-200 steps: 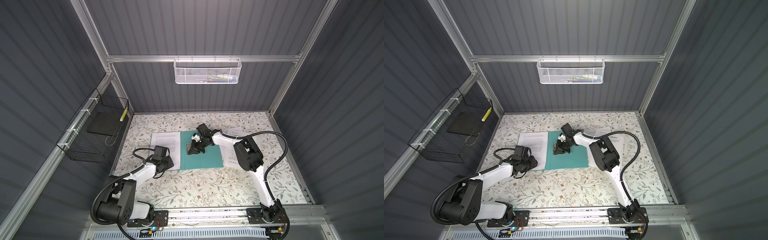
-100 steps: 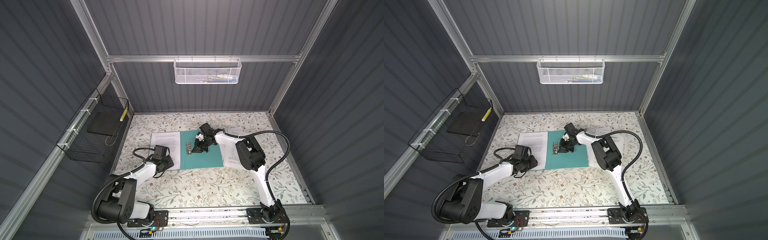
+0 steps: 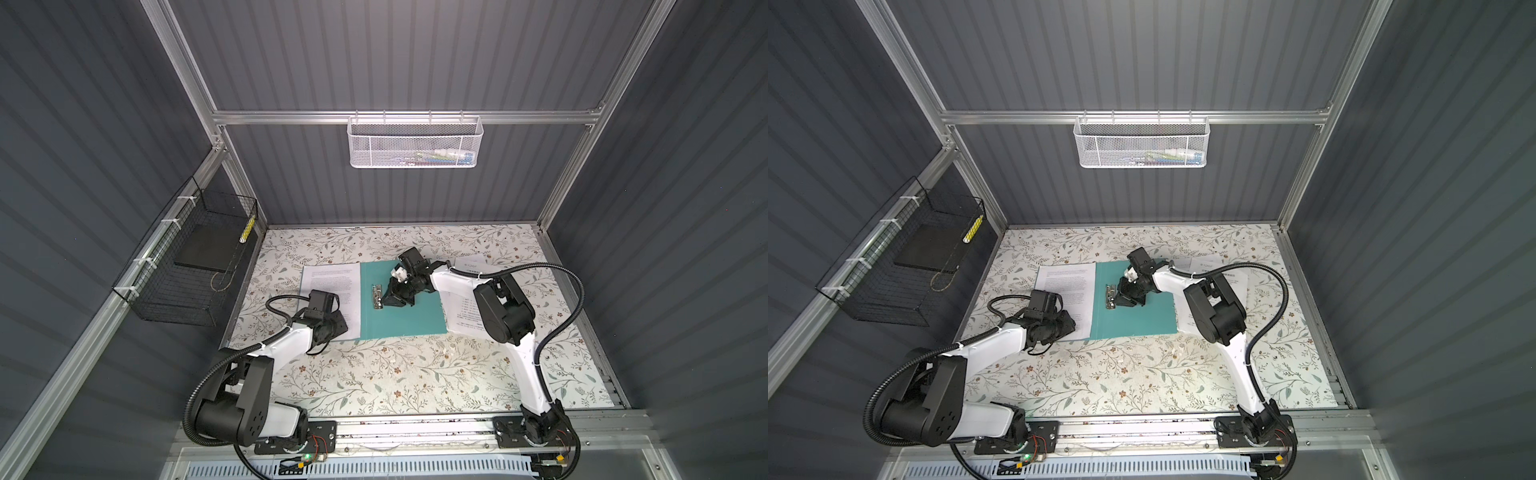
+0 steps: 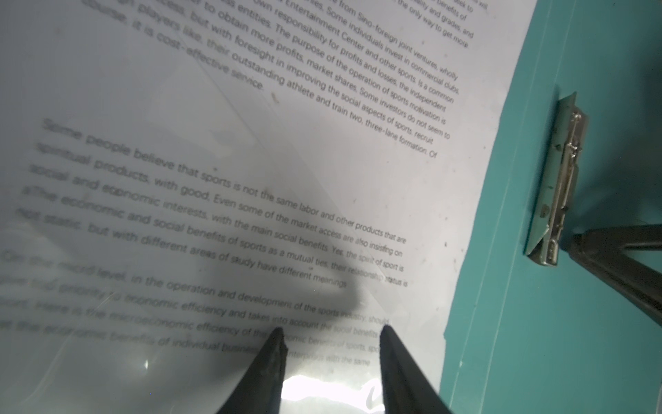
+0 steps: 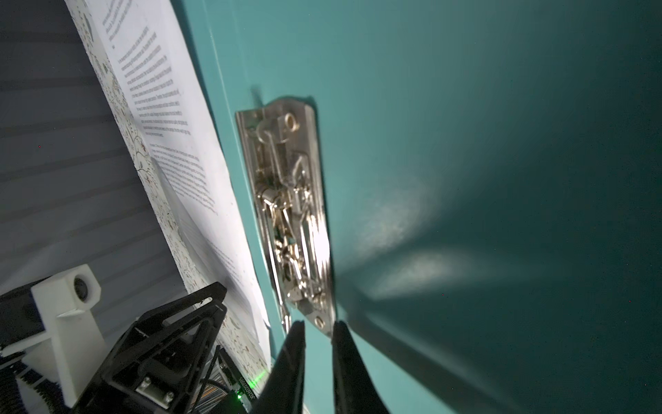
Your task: Put the files into the folder
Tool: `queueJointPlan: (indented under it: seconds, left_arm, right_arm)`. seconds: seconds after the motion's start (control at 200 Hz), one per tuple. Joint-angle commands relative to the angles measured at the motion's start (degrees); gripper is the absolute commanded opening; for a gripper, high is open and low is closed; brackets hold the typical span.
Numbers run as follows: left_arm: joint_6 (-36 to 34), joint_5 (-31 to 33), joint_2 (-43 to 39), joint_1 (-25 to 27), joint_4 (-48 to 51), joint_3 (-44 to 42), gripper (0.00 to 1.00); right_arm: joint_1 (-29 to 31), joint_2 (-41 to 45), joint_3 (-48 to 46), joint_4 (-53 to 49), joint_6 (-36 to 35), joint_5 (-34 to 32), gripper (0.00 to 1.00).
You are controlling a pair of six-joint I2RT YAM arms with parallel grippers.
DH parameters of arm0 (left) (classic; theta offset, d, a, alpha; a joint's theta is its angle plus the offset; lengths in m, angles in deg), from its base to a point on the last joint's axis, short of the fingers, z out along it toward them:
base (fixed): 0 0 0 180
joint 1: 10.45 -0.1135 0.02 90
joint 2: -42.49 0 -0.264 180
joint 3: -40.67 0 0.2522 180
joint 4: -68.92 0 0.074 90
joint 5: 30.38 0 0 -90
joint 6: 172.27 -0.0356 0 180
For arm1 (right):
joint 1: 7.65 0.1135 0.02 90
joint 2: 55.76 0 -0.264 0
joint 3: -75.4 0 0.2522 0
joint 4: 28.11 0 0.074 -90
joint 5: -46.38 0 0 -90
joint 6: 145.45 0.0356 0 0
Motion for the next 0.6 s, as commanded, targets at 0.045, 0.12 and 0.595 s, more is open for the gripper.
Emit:
queueJointPlan:
  seconds: [0.045,0.12,0.595]
  left_arm:
    - [0.19,-0.42,2.19,-0.61,6.80,-2.14,0.45]
    - [0.14,-0.48,2.26,-0.61,6.70,-2.14,0.45]
    - [0.05,-0.61,2.13,-0.70,6.67,-2.23,0.45]
  right_arm:
    - [1.20,0.02,0.97,2.27,1.84,1.91,0.20]
    - [1.61,-0.39,1.25,2.43,2.14,2.12,0.20]
    - [1.83,-2.15,2.89,-0.96,1.06,0.82,0.17]
